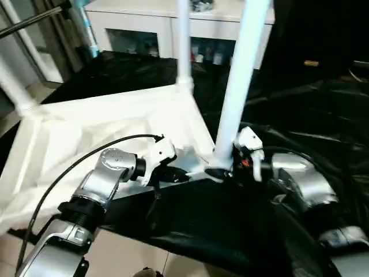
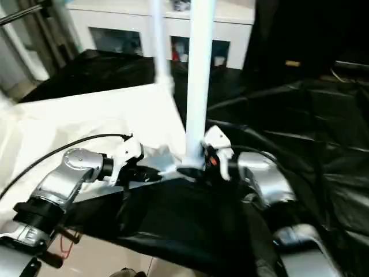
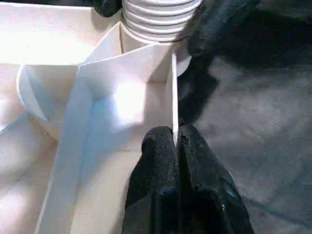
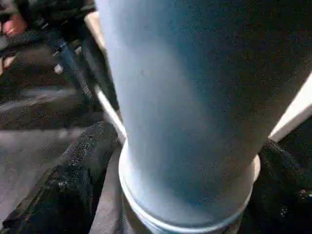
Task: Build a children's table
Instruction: Rotate leg to tighten
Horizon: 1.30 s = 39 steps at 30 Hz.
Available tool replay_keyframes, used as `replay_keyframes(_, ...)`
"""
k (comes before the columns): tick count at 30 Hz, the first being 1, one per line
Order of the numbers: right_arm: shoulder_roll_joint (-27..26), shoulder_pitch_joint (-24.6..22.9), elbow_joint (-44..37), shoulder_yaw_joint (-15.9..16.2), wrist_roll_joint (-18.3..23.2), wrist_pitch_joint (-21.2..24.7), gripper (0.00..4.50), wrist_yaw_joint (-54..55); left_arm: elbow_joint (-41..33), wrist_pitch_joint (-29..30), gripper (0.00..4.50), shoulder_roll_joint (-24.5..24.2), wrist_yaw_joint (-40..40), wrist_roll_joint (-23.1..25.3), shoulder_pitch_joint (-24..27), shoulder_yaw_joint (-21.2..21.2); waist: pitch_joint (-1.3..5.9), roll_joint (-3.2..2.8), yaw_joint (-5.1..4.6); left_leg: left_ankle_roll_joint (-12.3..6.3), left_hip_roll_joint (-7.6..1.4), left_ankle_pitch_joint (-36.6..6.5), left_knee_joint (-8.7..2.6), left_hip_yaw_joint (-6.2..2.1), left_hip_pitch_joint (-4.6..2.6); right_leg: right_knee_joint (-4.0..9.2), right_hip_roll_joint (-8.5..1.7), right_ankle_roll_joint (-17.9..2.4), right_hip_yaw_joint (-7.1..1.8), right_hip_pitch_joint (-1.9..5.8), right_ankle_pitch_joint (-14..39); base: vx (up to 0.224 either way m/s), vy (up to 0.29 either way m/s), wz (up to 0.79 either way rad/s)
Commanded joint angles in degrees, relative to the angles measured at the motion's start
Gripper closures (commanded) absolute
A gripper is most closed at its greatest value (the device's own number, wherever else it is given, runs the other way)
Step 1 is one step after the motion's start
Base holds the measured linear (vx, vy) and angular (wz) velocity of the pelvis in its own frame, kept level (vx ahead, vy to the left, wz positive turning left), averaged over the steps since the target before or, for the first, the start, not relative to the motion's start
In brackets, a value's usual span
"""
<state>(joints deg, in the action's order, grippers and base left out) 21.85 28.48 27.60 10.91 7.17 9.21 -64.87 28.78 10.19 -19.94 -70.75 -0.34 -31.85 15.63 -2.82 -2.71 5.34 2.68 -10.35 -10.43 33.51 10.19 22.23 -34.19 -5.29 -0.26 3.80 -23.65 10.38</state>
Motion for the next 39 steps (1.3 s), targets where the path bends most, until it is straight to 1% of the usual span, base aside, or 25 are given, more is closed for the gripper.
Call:
replay_keyframes(1,-0.45,-0.84,-2.02,2.10,0.89,0.29,0.67,-2.09,-2.63,-0.97,4.50,0.48,-2.46,-2.31,-0.60,0.37,3.70,0.78,-0.05,-4.77,-3.02,-9.87,-3.85,-0.38,-1.11,3.30,-3.17,-14.88,-2.39,3.07,7.80,0.000,0.000,0.00)
replay_keyframes(2,-0.31,-1.22,-2.63,1.93,1.42,0.64,0.81,-2.60,-2.66,-1.16,4.50,0.22,-3.17,-2.16,-0.56,0.76,3.76,1.12,-0.02,-4.73,-3.03,-9.49,-3.79,-0.41,-1.12,3.17,-3.27,-15.07,-2.37,3.11,7.45,0.000,0.000,0.00)
replay_keyframes(3,0.00,-2.01,-3.90,2.05,1.73,1.06,0.81,-3.12,-3.21,-1.42,4.50,-0.03,-3.69,-2.24,-0.18,0.95,3.79,1.00,0.07,-4.76,-3.02,-9.30,-3.75,-0.40,-1.17,3.17,-3.27,-15.09,-2.40,3.07,7.36,0.000,0.000,0.00)
replay_keyframes(4,0.33,-2.84,-5.38,2.25,1.99,1.61,0.81,-3.53,-4.11,-1.03,4.50,-0.21,-4.22,-2.85,0.25,0.78,3.77,0.01,0.23,-4.55,-3.10,-9.31,-3.74,-0.53,-1.23,3.08,-3.29,-15.02,-2.42,3.02,7.32,0.000,0.000,0.00)
replay_keyframes(5,0.66,-3.48,-6.66,2.40,2.26,2.51,0.81,-4.08,-4.73,-0.40,4.50,-0.24,-4.76,-3.65,0.51,0.47,3.79,0.96,0.03,-4.71,-3.06,-9.15,-3.70,-0.37,-1.14,3.10,-3.10,-15.01,-2.40,3.15,6.27,0.000,0.000,0.00)
replay_keyframes(6,0.83,-3.70,-7.17,2.45,2.49,3.12,1.08,-4.43,-4.72,-0.33,4.50,-0.22,-5.06,-3.94,0.47,0.35,3.89,0.87,0.27,-4.94,-3.03,-8.56,-3.63,-0.39,-1.20,2.95,-3.13,-15.12,-2.40,3.19,5.48,0.000,0.000,0.00)
replay_keyframes(8,1.40,-4.11,-8.06,2.76,2.85,4.14,1.17,-5.81,-3.81,-1.19,4.50,-0.35,-5.80,-3.85,-0.17,0.59,3.85,0.99,0.43,-5.45,-2.93,-7.89,-3.55,-0.35,-1.10,2.94,-3.15,-15.24,-2.36,3.16,5.34,0.000,0.000,0.00)
replay_keyframes(9,1.54,-4.22,-8.17,2.93,2.76,4.01,1.22,-6.15,-3.52,-1.70,4.50,-0.50,-5.89,-3.50,-0.37,0.85,3.86,1.38,0.57,-5.55,-2.94,-7.61,-3.49,-0.35,-1.03,2.86,-3.28,-15.17,-2.36,3.20,5.95,0.000,0.000,0.00)
replay_keyframes(10,1.70,-4.45,-8.33,3.28,2.56,3.76,1.34,-6.58,-3.59,-1.72,4.50,-0.70,-6.10,-3.47,-0.36,0.89,3.80,1.19,0.65,-5.46,-2.93,-7.80,-3.43,-0.33,-1.01,2.96,-3.35,-14.83,-2.42,3.10,7.07,0.000,0.000,0.00)
replay_keyframes(12,1.82,-4.93,-8.81,3.75,2.41,3.59,1.54,-6.82,-4.13,-1.48,4.50,-1.02,-6.45,-3.71,0.00,0.73,3.75,1.23,0.72,-5.06,-2.92,-8.28,-3.44,-0.31,-1.08,3.14,-3.32,-14.38,-2.47,3.03,8.44,0.000,0.000,0.00)
replay_keyframes(13,1.64,-5.18,-9.27,3.85,2.67,3.94,1.58,-6.75,-4.63,-0.95,4.50,-1.23,-6.84,-4.26,0.45,0.38,3.74,0.97,0.76,-4.72,-2.92,-8.68,-3.49,-0.33,-1.13,3.23,-3.29,-14.12,-2.47,2.99,9.13,0.000,0.000,0.00)
replay_keyframes(16,1.09,-4.82,-9.36,3.41,3.70,5.69,1.64,-6.50,-4.05,-0.57,4.50,-1.21,-6.69,-4.31,0.45,0.12,3.77,1.36,0.69,-4.40,-2.93,-8.67,-3.52,-0.39,-1.09,3.06,-3.20,-14.17,-2.43,3.04,8.86,0.000,0.000,0.00)
replay_keyframes(21,-0.74,-5.34,-8.70,2.16,3.98,7.19,1.68,-3.34,-5.04,1.73,4.50,-0.23,-4.84,-5.25,0.90,-1.05,3.81,1.30,0.65,-4.15,-2.84,-8.42,-3.39,-0.37,-1.07,2.95,-3.24,-14.01,-2.49,3.07,8.90,0.000,0.000,0.00)
replay_keyframes(22,-1.77,-5.19,-7.95,1.35,4.16,7.63,1.68,-1.53,-4.61,2.35,4.50,0.24,-3.36,-4.99,0.66,-1.39,3.76,1.51,0.52,-3.95,-2.75,-8.39,-3.40,-0.37,-1.03,2.97,-3.21,-13.84,-2.50,3.03,9.53,0.000,0.000,0.00)
replay_keyframes(23,-5.33,-3.93,-3.32,-0.89,2.58,6.74,1.68,6.99,-3.09,3.85,4.50,1.90,1.48,-3.81,-0.23,-2.11,3.67,1.42,0.27,-3.40,-2.71,-8.74,-3.43,-0.38,-0.99,3.11,-3.36,-13.73,-2.59,2.88,10.66,0.000,0.000,0.00)
replay_keyframes(24,-6.16,-3.62,-2.20,-1.40,2.17,6.51,1.68,9.03,-2.72,4.19,4.50,2.29,2.61,-3.53,-0.44,-2.27,3.67,1.42,0.27,-3.40,-2.71,-8.74,-3.43,-0.38,-0.99,3.11,-3.36,-13.73,-2.59,2.88,10.66,0.000,0.000,0.00)
replay_keyframes(25,-8.07,-2.69,0.46,-2.68,1.58,6.66,1.68,13.62,-1.54,4.99,4.50,3.80,6.45,-2.94,-1.17,-3.06,3.49,1.54,-0.32,-2.18,-2.48,-10.26,-3.60,-0.40,-0.98,3.52,-3.35,-13.48,-2.52,2.70,13.36,0.000,0.000,0.00)
replay_keyframes(26,-8.37,-2.53,0.87,-2.89,1.50,6.65,1.68,14.36,-1.34,5.19,4.50,4.10,7.17,-2.87,-1.31,-3.23,3.49,1.58,-0.68,-0.85,-2.43,-11.86,-3.78,-0.66,-1.13,3.76,-3.46,-12.49,-2.41,2.96,16.61,0.000,0.000,0.00)
replay_keyframes(27,-11.94,-0.39,5.43,-5.11,0.93,6.60,1.69,22.69,1.26,7.74,4.50,7.77,16.19,-1.98,-3.30,-5.38,3.47,1.55,-1.22,-0.49,-2.47,-12.01,-3.83,-0.65,-0.96,3.61,-3.29,-12.03,-2.47,3.03,16.51,0.000,0.000,0.00)
replay_keyframes(28,-13.45,0.56,7.23,-5.98,0.74,6.60,1.69,26.09,2.36,8.92,4.50,9.33,20.09,-1.55,-4.21,-6.30,3.32,1.46,-1.60,0.27,-2.36,-13.63,-3.81,-0.61,-1.52,4.07,-3.17,-12.04,-2.46,2.55,17.92,0.000,0.000,0.00)
replay_keyframes(29,-15.22,1.82,9.29,-6.67,0.51,5.95,1.69,29.49,3.50,9.58,4.50,10.97,23.24,-1.26,-5.29,-6.92,3.42,1.57,-2.01,0.44,-2.16,-13.62,-3.78,-0.68,-1.31,4.07,-3.23,-11.91,-2.44,2.92,18.03,0.000,0.000,0.00)
replay_keyframes(34,-19.24,5.33,14.96,-6.61,-2.17,3.06,1.69,38.44,6.58,8.66,4.50,14.71,29.21,-1.10,-7.49,-7.83,3.74,1.73,-2.14,-1.73,-1.92,-10.34,-3.36,-0.50,-1.03,3.94,-3.11,-12.03,-2.41,3.17,14.00,0.000,0.000,0.00)
replay_keyframes(36,-20.41,6.15,16.77,-7.51,-1.39,1.70,1.00,36.49,7.39,7.37,4.50,15.70,29.23,-0.98,-7.71,-7.64,3.86,1.76,-2.04,-2.98,-1.94,-9.17,-3.21,-0.41,-0.94,3.75,-3.14,-12.61,-2.35,3.26,12.09,0.000,0.000,0.00)
replay_keyframes(38,-20.49,6.41,16.87,-8.51,-0.45,1.96,1.00,34.41,7.24,6.48,4.50,15.85,28.29,-1.12,-7.39,-7.53,3.88,1.77,-2.02,-4.29,-2.07,-7.93,-3.18,-0.45,-0.76,3.42,-3.03,-13.20,-2.30,3.41,9.49,0.000,0.000,0.00)
replay_keyframes(39,-20.44,6.41,16.82,-8.50,-0.46,1.96,0.89,34.29,7.19,6.46,4.50,15.82,28.19,-1.14,-7.35,-7.52,3.88,1.77,-2.02,-4.29,-2.07,-7.93,-3.18,-0.45,-0.76,3.42,-3.03,-13.20,-2.30,3.41,9.49,0.000,0.000,0.00)
